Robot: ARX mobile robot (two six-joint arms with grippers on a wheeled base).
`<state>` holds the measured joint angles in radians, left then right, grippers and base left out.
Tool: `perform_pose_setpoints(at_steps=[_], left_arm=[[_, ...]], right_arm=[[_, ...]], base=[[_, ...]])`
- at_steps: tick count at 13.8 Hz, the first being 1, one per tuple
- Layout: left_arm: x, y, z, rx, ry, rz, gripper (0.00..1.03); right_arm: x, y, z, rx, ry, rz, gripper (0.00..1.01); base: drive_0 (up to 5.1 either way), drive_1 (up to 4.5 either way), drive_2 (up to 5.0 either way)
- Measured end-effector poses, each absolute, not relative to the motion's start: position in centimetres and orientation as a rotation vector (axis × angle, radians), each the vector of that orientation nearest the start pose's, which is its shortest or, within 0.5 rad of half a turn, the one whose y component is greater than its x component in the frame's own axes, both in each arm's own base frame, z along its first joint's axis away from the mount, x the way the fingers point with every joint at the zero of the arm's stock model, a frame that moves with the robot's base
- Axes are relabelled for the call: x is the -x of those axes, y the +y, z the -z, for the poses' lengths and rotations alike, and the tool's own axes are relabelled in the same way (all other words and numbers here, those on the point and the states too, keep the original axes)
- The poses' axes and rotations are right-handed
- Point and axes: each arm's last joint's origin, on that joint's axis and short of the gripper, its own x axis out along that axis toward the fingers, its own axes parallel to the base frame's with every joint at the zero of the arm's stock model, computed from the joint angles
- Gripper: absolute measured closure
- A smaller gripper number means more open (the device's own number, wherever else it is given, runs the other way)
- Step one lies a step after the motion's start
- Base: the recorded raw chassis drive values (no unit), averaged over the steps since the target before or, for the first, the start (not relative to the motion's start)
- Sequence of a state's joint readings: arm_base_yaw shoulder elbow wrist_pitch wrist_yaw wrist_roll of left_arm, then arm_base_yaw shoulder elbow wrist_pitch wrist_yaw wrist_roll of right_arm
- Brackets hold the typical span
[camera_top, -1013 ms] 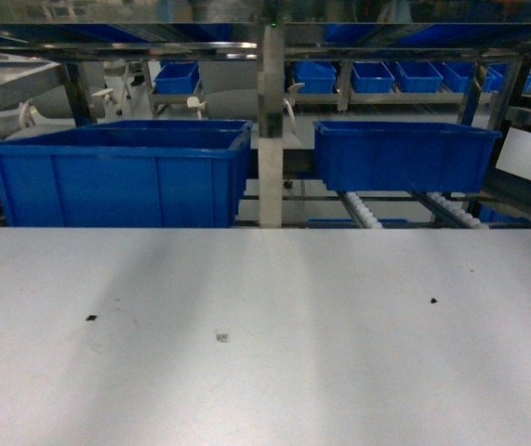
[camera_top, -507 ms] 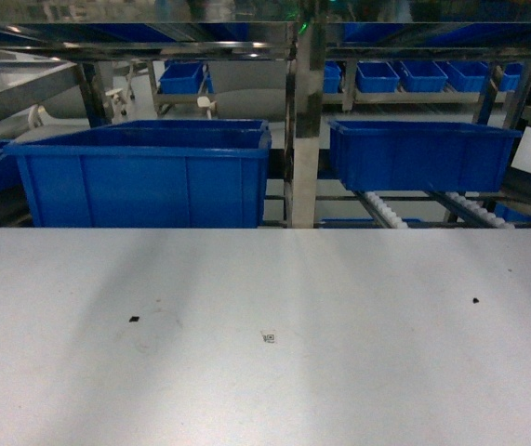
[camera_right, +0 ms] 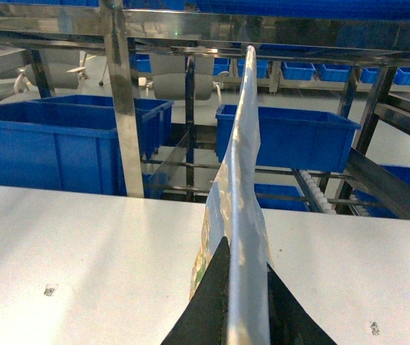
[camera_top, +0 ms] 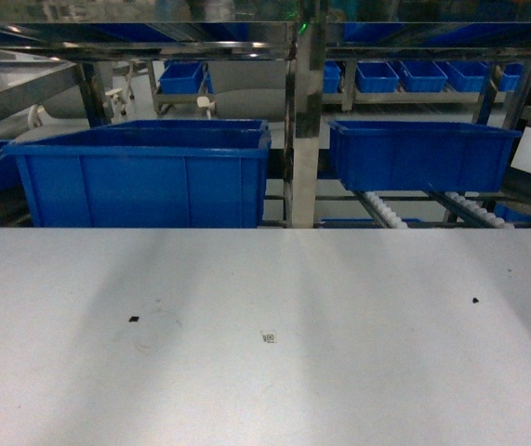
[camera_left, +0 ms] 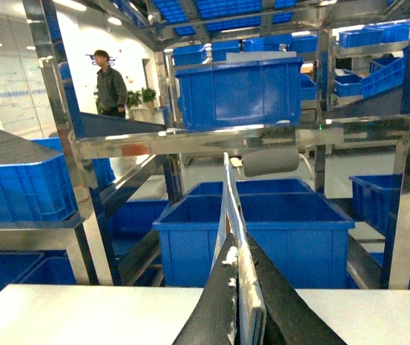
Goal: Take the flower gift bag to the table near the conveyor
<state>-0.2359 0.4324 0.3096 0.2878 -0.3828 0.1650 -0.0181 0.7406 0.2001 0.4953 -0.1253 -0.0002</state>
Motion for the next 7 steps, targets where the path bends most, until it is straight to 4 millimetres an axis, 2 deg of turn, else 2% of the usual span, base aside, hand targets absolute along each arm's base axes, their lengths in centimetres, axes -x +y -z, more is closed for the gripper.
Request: perform_pose_setpoints(at_steps=[3,5,7], left_arm=[[-12.3,-1.8,-25.9,-0.114,-0.145,-0.159,1.01],[-12.3,-1.8,-25.9,-0.114,-0.144,-0.159,1.01],[-12.3,-1.8,-25.9,-0.114,-0.144,-0.159,1.01]], right_arm=[[-20.4,-0.7,-19.3,-0.023,0.069,-0.125,0.99],[-24.5,-1.6,-18.4,-0.059,0.116,-0.118,0.99],[-28.3,-2.5,-16.5,-0.114,0.211,-0.129,0.99]], base=[[0.0,0.00,0.0],[0.0,0.00,0.0],[0.0,0.00,0.0]])
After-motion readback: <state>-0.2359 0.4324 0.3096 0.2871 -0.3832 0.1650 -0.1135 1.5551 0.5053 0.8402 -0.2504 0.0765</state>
